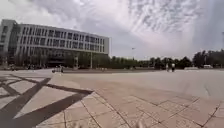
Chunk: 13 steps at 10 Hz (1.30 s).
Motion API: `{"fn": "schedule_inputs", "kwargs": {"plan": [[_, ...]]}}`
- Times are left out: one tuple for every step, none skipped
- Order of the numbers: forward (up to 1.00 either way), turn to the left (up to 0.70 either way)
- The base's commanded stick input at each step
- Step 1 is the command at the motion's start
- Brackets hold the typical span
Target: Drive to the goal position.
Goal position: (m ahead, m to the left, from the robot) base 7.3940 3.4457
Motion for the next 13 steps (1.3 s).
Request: {"fn": "schedule_inputs", "kwargs": {"plan": [[0.67, 0.13], [0.67, 0.13], [0.67, 0.13], [0.67, 0.13], [0.67, 0.13], [0.67, 0.13], [0.67, 0.13], [0.67, 0.13], [0.67, 0.13], [0.67, 0.13], [0.67, 0.13], [0.67, 0.13], [0.67, 0.13]]}}
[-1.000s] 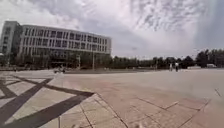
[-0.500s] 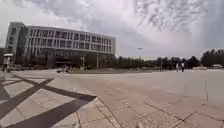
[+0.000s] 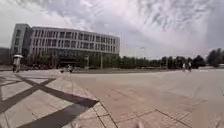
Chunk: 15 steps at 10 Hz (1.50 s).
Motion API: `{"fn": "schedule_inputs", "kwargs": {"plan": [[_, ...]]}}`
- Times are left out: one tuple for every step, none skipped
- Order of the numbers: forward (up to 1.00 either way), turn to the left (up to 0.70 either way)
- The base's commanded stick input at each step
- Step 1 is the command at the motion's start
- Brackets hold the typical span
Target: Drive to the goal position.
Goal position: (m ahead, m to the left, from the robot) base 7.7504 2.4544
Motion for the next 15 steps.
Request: {"fn": "schedule_inputs", "kwargs": {"plan": [[0.67, 0.13], [0.67, 0.13], [0.67, 0.13], [0.67, 0.13], [0.67, 0.13], [0.67, 0.13], [0.67, 0.13], [0.67, 0.13], [0.67, 0.13], [0.68, 0.14], [0.68, 0.14], [0.67, 0.13], [0.67, 0.13], [0.68, 0.14], [0.67, 0.13]]}}
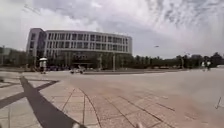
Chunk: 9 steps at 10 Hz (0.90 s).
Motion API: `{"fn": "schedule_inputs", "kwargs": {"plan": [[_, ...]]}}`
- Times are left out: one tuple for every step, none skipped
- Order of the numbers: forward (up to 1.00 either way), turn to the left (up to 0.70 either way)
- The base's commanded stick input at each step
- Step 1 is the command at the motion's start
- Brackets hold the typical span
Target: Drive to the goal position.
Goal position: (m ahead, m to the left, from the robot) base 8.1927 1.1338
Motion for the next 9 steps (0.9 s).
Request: {"fn": "schedule_inputs", "kwargs": {"plan": [[0.68, 0.14], [0.69, 0.14], [0.69, 0.14], [0.69, 0.14], [0.69, 0.14], [0.69, 0.14], [0.69, 0.14], [0.69, 0.14], [0.69, 0.14]]}}
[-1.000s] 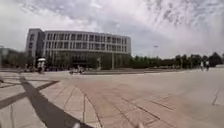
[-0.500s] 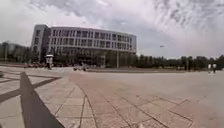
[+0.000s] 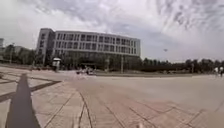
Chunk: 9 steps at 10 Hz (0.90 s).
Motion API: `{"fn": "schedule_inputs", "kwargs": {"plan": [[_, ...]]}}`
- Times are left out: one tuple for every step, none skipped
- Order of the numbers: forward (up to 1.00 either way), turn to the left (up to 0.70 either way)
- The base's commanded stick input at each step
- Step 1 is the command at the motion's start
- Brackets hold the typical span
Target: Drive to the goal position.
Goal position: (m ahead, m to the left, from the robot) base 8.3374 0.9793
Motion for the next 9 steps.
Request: {"fn": "schedule_inputs", "kwargs": {"plan": [[0.69, 0.14], [0.69, 0.14], [0.69, 0.14], [0.69, 0.14], [0.69, 0.14], [0.69, 0.14], [0.69, 0.14], [0.69, 0.14], [0.7, 0.14]]}}
